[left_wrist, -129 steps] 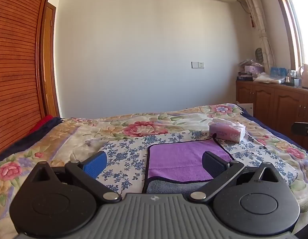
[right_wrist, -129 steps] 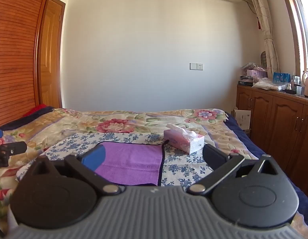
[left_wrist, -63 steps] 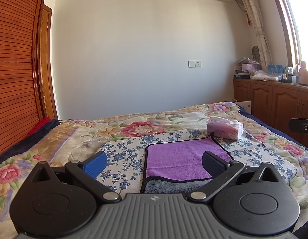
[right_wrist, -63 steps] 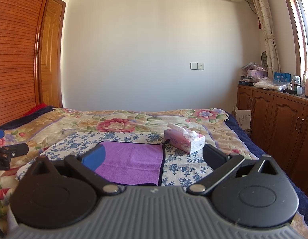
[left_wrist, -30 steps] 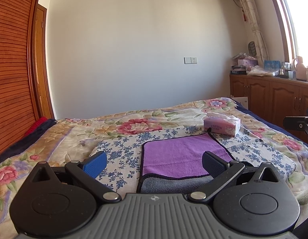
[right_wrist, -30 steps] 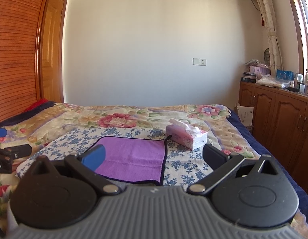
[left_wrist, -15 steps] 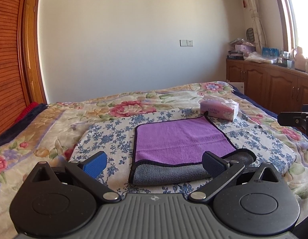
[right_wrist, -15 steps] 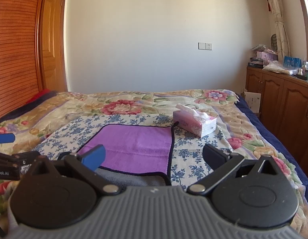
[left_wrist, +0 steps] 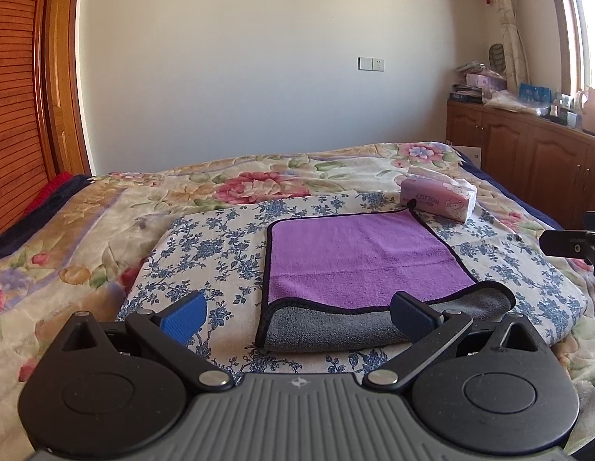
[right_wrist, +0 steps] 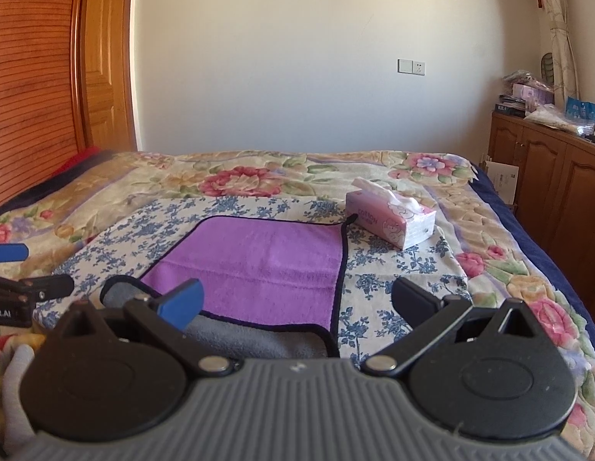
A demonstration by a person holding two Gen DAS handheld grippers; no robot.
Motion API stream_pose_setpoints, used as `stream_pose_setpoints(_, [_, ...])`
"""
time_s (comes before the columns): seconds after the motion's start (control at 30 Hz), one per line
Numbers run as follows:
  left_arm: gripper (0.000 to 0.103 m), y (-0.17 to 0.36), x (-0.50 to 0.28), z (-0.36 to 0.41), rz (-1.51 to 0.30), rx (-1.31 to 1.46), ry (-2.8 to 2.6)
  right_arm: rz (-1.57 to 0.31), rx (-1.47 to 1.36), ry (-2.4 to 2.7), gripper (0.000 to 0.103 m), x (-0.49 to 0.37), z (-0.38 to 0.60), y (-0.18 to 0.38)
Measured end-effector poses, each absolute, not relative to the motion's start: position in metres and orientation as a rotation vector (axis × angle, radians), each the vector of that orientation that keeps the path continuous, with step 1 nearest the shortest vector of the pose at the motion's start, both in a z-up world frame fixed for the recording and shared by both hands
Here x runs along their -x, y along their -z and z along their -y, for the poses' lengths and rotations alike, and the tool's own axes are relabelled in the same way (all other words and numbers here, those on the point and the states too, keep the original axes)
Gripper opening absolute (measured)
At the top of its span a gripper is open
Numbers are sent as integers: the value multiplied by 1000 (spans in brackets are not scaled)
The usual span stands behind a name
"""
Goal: Fold towel
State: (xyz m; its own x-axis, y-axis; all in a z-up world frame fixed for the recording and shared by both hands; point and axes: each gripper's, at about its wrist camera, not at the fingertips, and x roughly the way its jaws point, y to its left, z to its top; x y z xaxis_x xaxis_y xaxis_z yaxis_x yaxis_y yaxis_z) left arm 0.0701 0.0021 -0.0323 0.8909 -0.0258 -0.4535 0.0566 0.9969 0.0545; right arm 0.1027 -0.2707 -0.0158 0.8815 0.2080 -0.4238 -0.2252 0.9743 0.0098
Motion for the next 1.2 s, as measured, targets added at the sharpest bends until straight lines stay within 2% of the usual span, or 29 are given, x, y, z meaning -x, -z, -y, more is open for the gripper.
stream_pose_setpoints(0.93, [103, 64, -146, -24, -567, -95, 53, -580, 182, -307, 103, -171, 256, 44])
stream_pose_setpoints(1.2, [94, 77, -165, -33, -631, -58, 83, -633, 190, -323, 103, -181, 256, 54])
